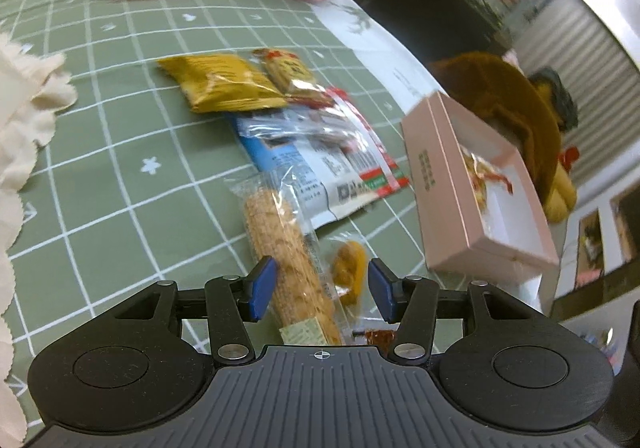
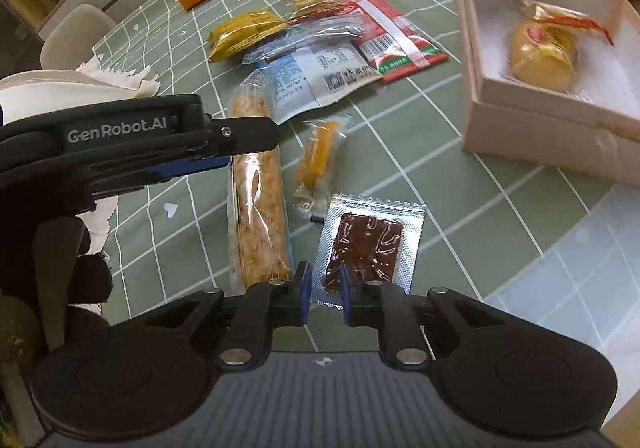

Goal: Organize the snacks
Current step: 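Grasp the long clear-wrapped wafer stick with the left gripper while the right approaches the chocolate packet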

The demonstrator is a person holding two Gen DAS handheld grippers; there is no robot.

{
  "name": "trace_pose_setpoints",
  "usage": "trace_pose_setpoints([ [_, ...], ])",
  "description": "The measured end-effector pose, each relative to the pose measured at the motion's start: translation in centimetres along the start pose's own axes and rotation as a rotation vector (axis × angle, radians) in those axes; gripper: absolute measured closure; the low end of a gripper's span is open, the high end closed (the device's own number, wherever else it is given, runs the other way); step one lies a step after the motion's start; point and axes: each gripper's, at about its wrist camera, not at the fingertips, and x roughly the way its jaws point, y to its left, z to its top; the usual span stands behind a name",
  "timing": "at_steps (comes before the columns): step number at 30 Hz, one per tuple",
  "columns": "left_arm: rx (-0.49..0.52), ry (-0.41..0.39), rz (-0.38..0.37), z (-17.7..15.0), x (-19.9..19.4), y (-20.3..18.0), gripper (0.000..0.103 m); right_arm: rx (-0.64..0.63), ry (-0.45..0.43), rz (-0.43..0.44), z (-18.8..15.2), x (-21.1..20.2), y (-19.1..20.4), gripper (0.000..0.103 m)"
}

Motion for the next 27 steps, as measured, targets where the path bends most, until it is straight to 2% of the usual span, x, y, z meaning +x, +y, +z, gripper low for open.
trace_pose_setpoints([
  [3, 0.092, 0.017, 0.015, -0.5, 0.4, -1.5, 0.046, 0.009, -0.004, 0.0, -0.6, -0.4, -0.3, 0.088],
  [6, 0.186, 0.036, 0.091, -1.4, 0.9, -2.7, 0.047, 0.002, -0.016, -0.006, -1.2, -0.8, -0.4, 0.088],
  [9, 0.188, 0.054, 0.137, -2.3, 1.3, -2.5, 0.047, -0.001, -0.038, -0.035, -1.7, -1.2, -0.9, 0.088],
  [14, 0.175, 0.038, 0.15, -2.9, 0.7, -2.1, 0.047, 0.021, -0.071, -0.071, -2.2, -1.7, -1.9, 0.083],
  [17, 0.2, 0.024, 0.157, -2.9, 0.1, -2.2, 0.059, 0.026, -0.093, -0.11, -2.5, -2.0, -2.5, 0.066],
  [18, 0.21, 0.022, 0.165, -2.8, 0.1, -2.3, 0.06, 0.025, -0.102, -0.13, -2.6, -2.1, -2.8, 0.052],
  [19, 0.221, 0.021, 0.176, -2.8, 0.0, -2.4, 0.061, 0.023, -0.115, -0.15, -2.7, -2.3, -2.9, 0.043],
  [27, 0.193, 0.016, 0.214, -2.6, -0.7, -1.1, 0.063, 0.033, -0.127, -0.175, -3.9, -2.4, -3.8, 0.042],
])
